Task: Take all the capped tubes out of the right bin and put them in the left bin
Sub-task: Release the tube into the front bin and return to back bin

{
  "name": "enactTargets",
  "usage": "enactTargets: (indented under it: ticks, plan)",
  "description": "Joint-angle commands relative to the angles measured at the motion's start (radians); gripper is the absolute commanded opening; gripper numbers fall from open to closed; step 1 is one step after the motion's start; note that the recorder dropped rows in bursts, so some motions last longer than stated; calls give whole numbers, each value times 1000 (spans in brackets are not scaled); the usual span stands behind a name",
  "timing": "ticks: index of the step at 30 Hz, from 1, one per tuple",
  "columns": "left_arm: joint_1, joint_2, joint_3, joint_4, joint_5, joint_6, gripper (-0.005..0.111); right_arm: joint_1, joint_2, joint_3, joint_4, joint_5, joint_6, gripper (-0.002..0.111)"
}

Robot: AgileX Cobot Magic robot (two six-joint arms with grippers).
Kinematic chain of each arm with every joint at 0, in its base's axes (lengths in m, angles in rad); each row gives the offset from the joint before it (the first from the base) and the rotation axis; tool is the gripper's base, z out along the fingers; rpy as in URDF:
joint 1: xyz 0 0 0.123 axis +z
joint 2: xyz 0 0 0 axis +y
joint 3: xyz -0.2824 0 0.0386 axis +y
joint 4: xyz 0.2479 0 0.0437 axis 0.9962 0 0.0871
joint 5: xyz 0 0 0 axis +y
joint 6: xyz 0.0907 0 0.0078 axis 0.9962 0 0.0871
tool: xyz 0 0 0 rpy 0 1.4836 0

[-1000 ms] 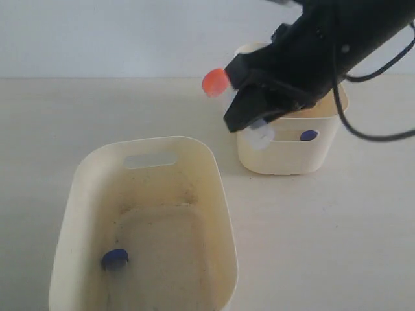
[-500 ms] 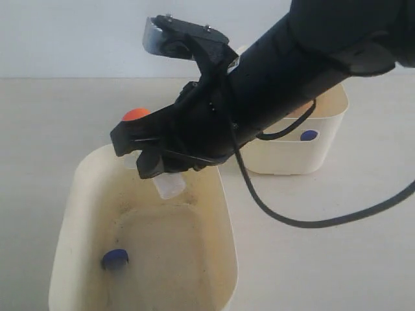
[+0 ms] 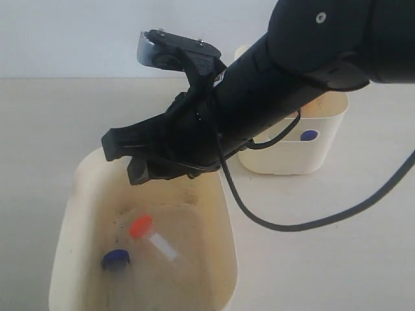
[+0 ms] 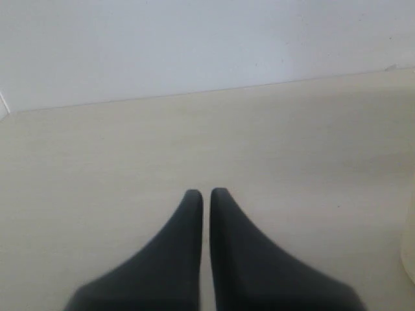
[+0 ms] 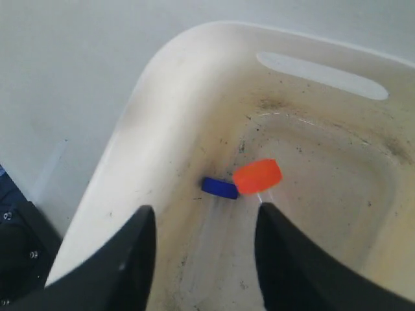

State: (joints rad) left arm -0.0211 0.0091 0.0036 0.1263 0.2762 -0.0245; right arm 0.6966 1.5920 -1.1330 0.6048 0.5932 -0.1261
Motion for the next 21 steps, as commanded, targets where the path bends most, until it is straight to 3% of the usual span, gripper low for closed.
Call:
enactTargets:
  ticks: [1,6,15,21]
  plan:
    - [1,0,-4,-11,-15,-12,4,1,-11,5,-11,11,-13,27]
    - [1,0,-4,-11,-15,-12,4,-1,-63,5,-29,10,-25,-1]
    - [1,0,-4,-11,-15,-12,4,-14,-202,3,-247,-27,35,0]
    - [1,0,-4,-11,-15,-12,4,-122,-234,-1,-352,10,65,0]
